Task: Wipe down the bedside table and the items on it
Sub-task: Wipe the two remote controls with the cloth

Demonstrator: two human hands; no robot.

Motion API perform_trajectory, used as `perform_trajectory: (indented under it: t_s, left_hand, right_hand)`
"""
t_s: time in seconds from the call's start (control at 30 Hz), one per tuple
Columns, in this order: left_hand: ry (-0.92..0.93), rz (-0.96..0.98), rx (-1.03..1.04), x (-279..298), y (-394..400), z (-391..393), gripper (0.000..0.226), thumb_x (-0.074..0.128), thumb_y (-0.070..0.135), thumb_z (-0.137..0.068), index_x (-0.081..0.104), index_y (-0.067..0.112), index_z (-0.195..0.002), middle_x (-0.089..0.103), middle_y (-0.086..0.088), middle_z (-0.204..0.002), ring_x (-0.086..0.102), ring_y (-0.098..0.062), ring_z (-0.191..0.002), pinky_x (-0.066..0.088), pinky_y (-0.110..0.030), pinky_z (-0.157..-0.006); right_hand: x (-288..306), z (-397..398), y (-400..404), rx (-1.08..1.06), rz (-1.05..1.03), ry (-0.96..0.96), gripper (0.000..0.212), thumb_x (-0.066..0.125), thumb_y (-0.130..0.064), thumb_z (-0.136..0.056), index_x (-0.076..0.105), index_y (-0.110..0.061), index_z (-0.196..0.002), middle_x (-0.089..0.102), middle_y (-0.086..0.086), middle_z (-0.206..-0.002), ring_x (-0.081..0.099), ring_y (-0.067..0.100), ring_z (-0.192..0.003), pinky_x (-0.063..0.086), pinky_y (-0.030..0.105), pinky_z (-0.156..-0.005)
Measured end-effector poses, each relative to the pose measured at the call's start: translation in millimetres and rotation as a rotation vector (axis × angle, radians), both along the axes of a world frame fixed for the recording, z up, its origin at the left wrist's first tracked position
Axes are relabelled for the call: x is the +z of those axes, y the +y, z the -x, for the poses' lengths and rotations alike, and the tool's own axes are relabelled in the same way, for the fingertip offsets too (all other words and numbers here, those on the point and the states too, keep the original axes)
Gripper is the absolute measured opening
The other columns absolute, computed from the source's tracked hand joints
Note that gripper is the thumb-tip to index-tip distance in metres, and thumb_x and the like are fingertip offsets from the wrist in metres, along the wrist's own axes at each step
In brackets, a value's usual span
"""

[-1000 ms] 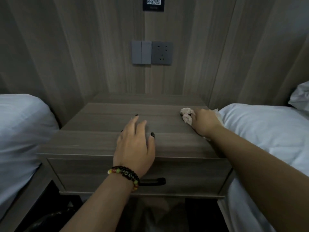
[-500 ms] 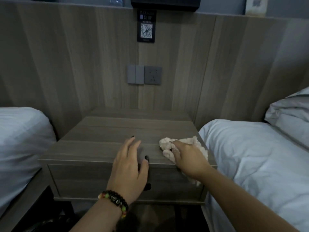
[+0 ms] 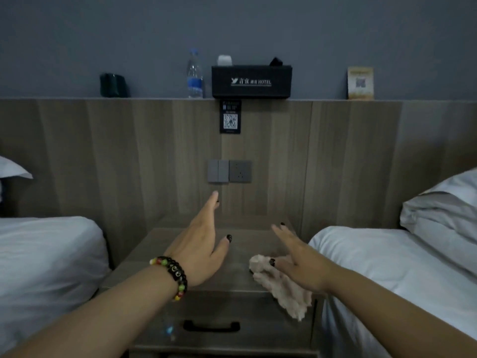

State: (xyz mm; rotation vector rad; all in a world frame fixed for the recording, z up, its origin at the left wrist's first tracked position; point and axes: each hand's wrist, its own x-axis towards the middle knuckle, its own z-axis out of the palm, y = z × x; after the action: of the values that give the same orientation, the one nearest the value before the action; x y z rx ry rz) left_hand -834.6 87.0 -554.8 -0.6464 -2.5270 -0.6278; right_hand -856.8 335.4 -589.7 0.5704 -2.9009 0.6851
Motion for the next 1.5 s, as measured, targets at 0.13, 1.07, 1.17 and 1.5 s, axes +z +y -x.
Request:
perform_trajectory:
  t_s: [0.13,1.07,1.17,1.5]
  left_hand:
    - [0.141,0.335,0.027,41,-1,15,0.088,0.046,0.031,-0.095,-0.024,0.020,-0.147,0.005,0.000,-0.160,0.015,-0.010,-0.145,0.014,-0.020,-0.113]
    - [0.650,0.105,0.344,277,54,370,0.119,0.078,0.029,-0.065,-0.007,0.014,-0.148,0.008,-0.006,-0.155,0.011,-0.029,-0.144,0.022,-0.051,-0.115]
    - [0.571,0.135,0.355,296,56,378,0.126,0.079,0.026,-0.067,-0.018,0.015,-0.148,-0.004,-0.003,-0.159,-0.006,-0.026,-0.147,0.006,-0.056,-0.117]
    - [0.650,0.370,0.523,306,57,384,0.100,0.082,0.036,-0.058,0.023,0.021,-0.137,0.032,-0.013,-0.133,0.035,-0.033,-0.121,0.046,-0.056,-0.092]
  right_hand:
    - [63,18,14,-0.101,-0.070,0.117,0.076,0.054,-0.036,-0.095,0.006,-0.026,-0.153,-0.006,-0.001,-0.161,0.009,0.016,-0.148,0.012,0.024,-0.115]
    - [309,321,-18,-0.349,-0.133,0.988,0.094,0.076,-0.023,-0.076,0.017,-0.021,-0.149,0.002,0.009,-0.159,0.002,0.031,-0.147,0.023,0.053,-0.115]
    - [312,346,-29,-0.381,-0.217,0.988,0.102,0.077,-0.023,-0.075,0.009,-0.022,-0.151,-0.007,0.006,-0.160,-0.009,0.031,-0.147,0.011,0.059,-0.115]
    - [325,353,-26,-0.515,-0.487,1.022,0.110,0.079,-0.023,-0.072,0.001,-0.020,-0.151,0.016,0.014,-0.151,0.012,0.037,-0.143,0.020,0.067,-0.107]
